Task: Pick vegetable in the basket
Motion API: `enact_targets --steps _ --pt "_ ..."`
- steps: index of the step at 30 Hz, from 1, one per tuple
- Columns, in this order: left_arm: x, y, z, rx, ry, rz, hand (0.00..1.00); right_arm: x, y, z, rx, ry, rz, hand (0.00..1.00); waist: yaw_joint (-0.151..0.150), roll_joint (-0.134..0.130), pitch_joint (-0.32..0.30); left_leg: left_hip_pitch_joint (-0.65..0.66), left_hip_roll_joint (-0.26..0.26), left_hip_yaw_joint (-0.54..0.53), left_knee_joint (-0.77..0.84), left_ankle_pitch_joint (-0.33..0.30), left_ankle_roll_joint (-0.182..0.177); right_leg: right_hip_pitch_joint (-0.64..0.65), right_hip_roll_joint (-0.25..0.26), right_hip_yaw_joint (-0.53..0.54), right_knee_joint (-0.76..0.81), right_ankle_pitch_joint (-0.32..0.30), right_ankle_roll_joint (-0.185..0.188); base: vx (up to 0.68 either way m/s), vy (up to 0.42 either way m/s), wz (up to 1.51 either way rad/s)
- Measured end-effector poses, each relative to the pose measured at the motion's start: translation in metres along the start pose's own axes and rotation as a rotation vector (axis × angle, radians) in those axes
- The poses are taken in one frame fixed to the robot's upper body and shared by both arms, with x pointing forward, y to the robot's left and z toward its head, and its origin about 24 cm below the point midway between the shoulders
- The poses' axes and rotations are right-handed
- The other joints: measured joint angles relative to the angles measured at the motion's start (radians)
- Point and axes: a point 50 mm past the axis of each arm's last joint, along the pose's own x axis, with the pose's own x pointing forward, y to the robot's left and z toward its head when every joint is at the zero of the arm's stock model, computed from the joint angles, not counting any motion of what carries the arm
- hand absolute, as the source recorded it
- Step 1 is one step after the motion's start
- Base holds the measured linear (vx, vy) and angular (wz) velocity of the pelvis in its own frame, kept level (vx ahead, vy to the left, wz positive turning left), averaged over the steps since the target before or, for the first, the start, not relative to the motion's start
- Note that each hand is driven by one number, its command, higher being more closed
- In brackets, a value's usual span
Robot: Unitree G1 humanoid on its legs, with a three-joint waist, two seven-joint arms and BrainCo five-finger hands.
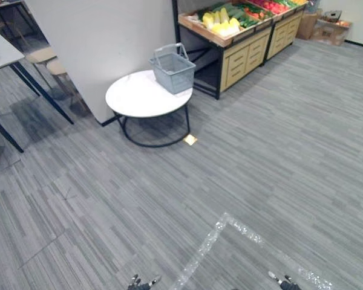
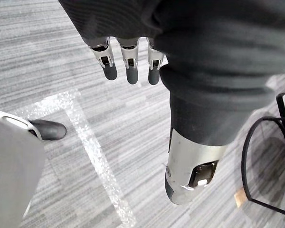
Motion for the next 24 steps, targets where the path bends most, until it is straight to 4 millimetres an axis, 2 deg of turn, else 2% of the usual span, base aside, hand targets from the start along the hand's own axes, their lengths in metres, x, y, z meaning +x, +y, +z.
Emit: enact_targets --steps 1,8,24 --pt "0.000 -0.005 0.000 -0.008 0.001 -0.016 0.00 0.000 0.001 0.001 0.000 -0.005 0.030 0.00 0.000 0.000 0.000 0.001 0.001 0.001 0.000 -0.002 -0.003 0.001 0.000 0.001 0.000 0.000 0.000 0.01 -0.022 -0.05" --pt "0.000 -0.010 -0.002 0.001 0.031 -0.044 0.00 0.002 0.008 0.015 -0.138 -0.090 0.069 0.00 0.000 0.000 0.000 0.015 0.003 0.026 0.000 -0.014 -0.021 0.004 0.001 0.021 0.002 0.000 0.000 -0.02 -0.021 -0.09" --pt "0.001 -0.013 -0.002 0.047 0.022 -0.013 0.00 0.003 0.014 0.023 -0.133 -0.142 0.043 0.00 0.001 0.012 -0.004 0.015 0.003 0.031 0.000 -0.015 -0.023 0.001 0.001 0.028 0.002 0.000 0.000 -0.02 -0.025 -0.02"
